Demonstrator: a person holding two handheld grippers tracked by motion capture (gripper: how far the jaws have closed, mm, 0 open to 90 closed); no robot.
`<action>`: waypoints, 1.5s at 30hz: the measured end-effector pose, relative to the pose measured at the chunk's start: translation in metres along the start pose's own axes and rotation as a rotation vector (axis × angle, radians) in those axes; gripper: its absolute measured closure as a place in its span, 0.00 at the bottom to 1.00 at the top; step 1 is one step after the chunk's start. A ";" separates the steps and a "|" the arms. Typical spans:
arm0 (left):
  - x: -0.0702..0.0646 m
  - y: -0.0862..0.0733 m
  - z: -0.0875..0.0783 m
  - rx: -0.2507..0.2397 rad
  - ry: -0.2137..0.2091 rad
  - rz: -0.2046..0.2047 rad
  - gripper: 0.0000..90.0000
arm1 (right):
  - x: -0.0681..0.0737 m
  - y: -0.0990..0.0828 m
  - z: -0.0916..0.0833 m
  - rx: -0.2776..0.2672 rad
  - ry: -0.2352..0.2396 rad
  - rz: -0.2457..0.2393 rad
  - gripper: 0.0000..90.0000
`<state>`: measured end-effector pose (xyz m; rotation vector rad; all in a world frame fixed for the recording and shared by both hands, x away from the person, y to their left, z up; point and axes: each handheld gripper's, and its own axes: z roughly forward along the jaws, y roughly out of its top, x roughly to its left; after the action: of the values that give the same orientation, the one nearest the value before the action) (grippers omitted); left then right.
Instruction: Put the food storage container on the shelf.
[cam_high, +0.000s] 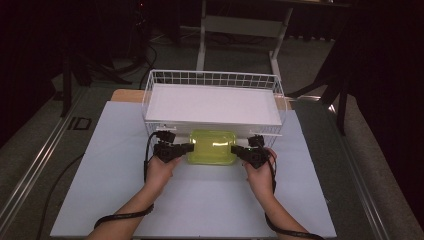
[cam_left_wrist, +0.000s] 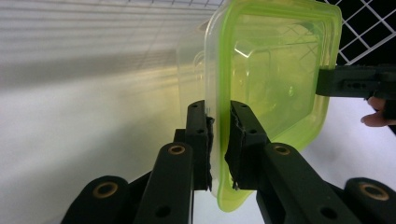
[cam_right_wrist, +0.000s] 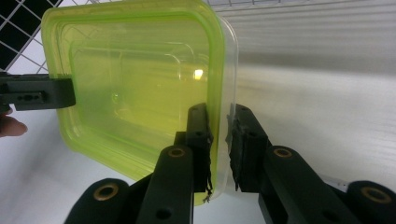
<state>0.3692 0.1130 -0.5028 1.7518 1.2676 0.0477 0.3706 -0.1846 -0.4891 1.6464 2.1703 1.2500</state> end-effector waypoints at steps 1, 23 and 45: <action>0.000 0.000 0.000 0.000 0.000 0.000 0.88 | 0.000 0.000 0.000 0.000 0.000 0.000 0.88; 0.004 -0.007 0.016 -0.080 0.048 0.042 0.66 | -0.004 0.002 0.017 -0.070 -0.059 -0.019 0.68; 0.000 -0.014 0.006 -0.056 -0.032 0.157 0.14 | 0.020 -0.009 -0.007 -0.140 -0.021 -0.176 0.49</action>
<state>0.3624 0.1091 -0.5161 1.7934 1.0938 0.1436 0.3520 -0.1713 -0.4837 1.3772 2.1097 1.2951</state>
